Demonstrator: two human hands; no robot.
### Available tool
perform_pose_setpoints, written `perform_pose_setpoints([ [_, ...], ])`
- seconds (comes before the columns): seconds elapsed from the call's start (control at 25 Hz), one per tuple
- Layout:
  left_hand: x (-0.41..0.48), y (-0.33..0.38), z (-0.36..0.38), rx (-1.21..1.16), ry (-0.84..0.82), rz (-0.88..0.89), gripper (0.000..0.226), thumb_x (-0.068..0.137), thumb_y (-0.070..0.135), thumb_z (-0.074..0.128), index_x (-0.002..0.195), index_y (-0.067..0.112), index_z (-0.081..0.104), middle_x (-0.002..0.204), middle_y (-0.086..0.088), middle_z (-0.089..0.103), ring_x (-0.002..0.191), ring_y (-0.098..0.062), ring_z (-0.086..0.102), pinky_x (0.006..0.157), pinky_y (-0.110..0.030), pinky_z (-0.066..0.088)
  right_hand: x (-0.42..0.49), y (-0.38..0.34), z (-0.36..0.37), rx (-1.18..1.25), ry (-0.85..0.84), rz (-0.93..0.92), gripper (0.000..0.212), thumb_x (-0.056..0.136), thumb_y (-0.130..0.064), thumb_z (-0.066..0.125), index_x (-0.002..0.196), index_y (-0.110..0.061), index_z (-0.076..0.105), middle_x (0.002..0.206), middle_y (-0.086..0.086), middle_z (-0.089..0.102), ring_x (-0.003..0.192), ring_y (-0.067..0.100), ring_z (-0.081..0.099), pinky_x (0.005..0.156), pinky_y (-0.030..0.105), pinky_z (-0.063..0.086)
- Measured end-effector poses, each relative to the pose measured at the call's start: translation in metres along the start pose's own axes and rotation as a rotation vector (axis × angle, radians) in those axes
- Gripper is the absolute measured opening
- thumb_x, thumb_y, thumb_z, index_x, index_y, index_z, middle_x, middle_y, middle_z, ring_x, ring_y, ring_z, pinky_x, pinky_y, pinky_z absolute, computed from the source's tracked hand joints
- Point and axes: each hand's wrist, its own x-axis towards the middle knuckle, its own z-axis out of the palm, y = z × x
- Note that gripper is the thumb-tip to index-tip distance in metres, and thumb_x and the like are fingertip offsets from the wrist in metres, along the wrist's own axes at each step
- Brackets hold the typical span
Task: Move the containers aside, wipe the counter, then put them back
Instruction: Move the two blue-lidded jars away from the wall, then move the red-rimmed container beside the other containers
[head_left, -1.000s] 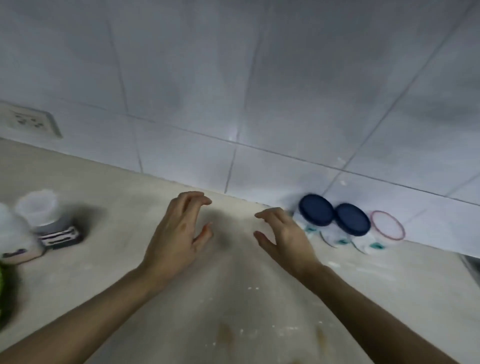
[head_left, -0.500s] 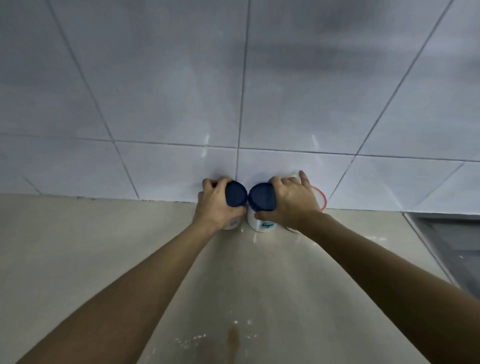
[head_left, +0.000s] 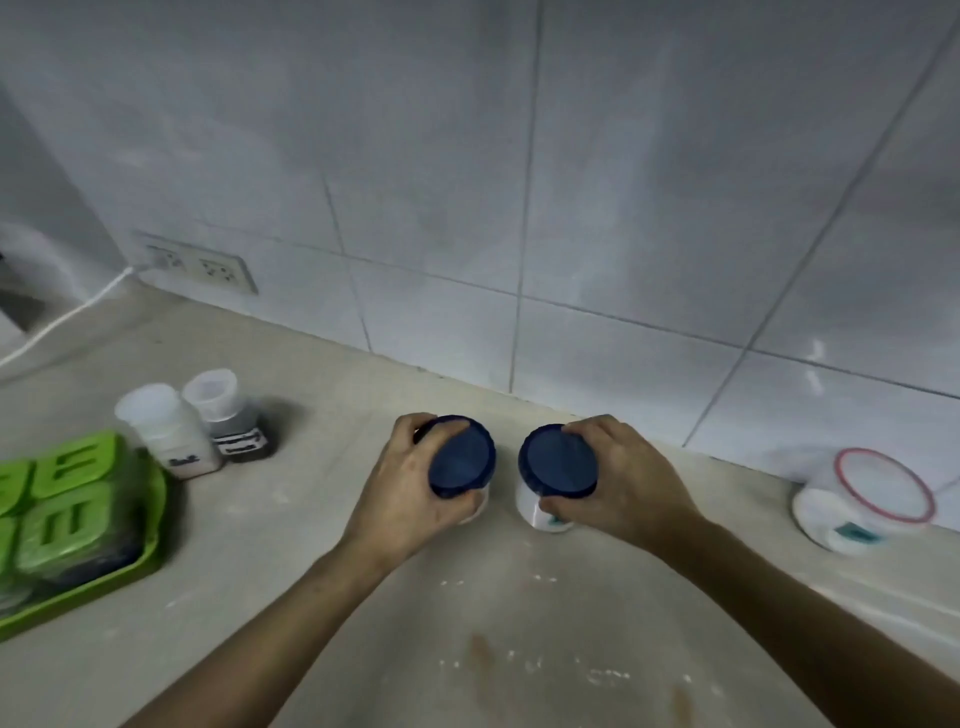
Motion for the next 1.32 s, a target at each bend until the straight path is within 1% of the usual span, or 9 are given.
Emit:
perform_pose_setpoints([
  [0.08,-0.027,-0.039,-0.044,0.065,0.058,-0.050,0.073,0.062,0.058,0.067,0.129,0.037,0.049,0.132,0.011,0.039,0.109,-0.008,0.048,0.088,-0.017,0.040,0.017,-0.051,0.024,0.059,-0.019,-0.055,0.084,0.051,-0.062,0.071,0.124,-0.027,0.050,0.118,-0.012,0.054,0.106,0.011,0.051,0.083,0.026,0.049],
  [0.2,-0.056,-0.098,-0.101,0.173,0.127,-0.133,0.069,0.067,0.052,0.072,0.130,0.035,0.050,0.138,0.005,0.040,0.117,-0.017,0.051,0.093,-0.025,0.046,0.044,-0.129,0.062,0.110,-0.055,-0.130,0.083,0.052,-0.062,0.070,0.125,-0.028,0.049,0.120,-0.013,0.052,0.109,0.009,0.049,0.084,0.022,0.045],
  [0.4,-0.069,-0.166,-0.147,0.268,0.134,-0.176,0.069,0.069,0.056,0.066,0.132,0.037,0.047,0.139,0.001,0.040,0.117,-0.024,0.054,0.097,-0.033,0.048,0.078,-0.215,0.110,0.116,-0.114,-0.190,0.085,0.054,-0.062,0.073,0.127,-0.028,0.048,0.124,-0.012,0.051,0.113,0.010,0.047,0.088,0.021,0.041],
  [0.64,-0.069,-0.200,-0.148,0.408,0.207,-0.200,0.066,0.071,0.058,0.066,0.130,0.031,0.054,0.137,-0.011,0.050,0.124,-0.031,0.048,0.108,-0.043,0.037,0.096,-0.250,0.137,0.144,-0.116,-0.202,0.081,0.059,-0.054,0.077,0.129,-0.023,0.051,0.127,-0.005,0.053,0.116,0.015,0.048,0.093,0.029,0.046],
  [0.76,-0.082,-0.199,-0.149,0.400,0.322,-0.188,0.060,0.075,0.053,0.066,0.126,0.023,0.058,0.139,-0.016,0.049,0.130,-0.033,0.044,0.112,-0.049,0.033,0.088,-0.253,0.135,0.149,-0.171,-0.262,0.088,0.066,-0.059,0.071,0.140,-0.024,0.042,0.145,-0.004,0.040,0.132,0.016,0.039,0.106,0.033,0.040],
  [0.84,-0.094,-0.186,-0.135,0.312,0.431,-0.090,0.047,0.082,0.045,0.061,0.120,0.017,0.058,0.137,-0.013,0.048,0.128,-0.031,0.044,0.109,-0.046,0.036,0.072,-0.236,0.128,0.141,-0.176,-0.259,0.087,0.072,-0.064,0.064,0.146,-0.028,0.033,0.155,-0.006,0.028,0.140,0.013,0.029,0.113,0.034,0.034],
  [0.92,-0.108,-0.161,-0.102,0.241,0.433,0.034,0.036,0.086,0.037,0.054,0.114,0.015,0.059,0.134,-0.009,0.049,0.125,-0.029,0.046,0.106,-0.041,0.036,0.043,-0.198,0.118,0.128,-0.132,-0.196,0.079,0.079,-0.063,0.056,0.146,-0.030,0.031,0.157,-0.008,0.025,0.142,0.011,0.026,0.115,0.034,0.031],
  [1.16,-0.091,-0.041,0.034,0.123,0.074,0.420,0.033,0.081,0.031,0.054,0.110,0.017,0.056,0.128,-0.004,0.054,0.117,-0.017,0.046,0.103,-0.028,0.034,-0.081,-0.031,0.052,0.120,0.096,0.111,0.049,0.086,-0.044,0.062,0.126,-0.018,0.056,0.135,0.002,0.054,0.123,0.020,0.052,0.100,0.040,0.048],
  [1.32,-0.049,0.058,0.125,0.152,-0.131,0.551,0.037,0.081,0.034,0.052,0.115,0.020,0.055,0.125,-0.003,0.057,0.117,-0.014,0.046,0.101,-0.024,0.036,-0.129,0.095,-0.016,-0.085,0.319,0.334,0.056,0.081,-0.040,0.069,0.127,-0.011,0.055,0.137,0.013,0.051,0.126,0.030,0.048,0.104,0.046,0.043],
])
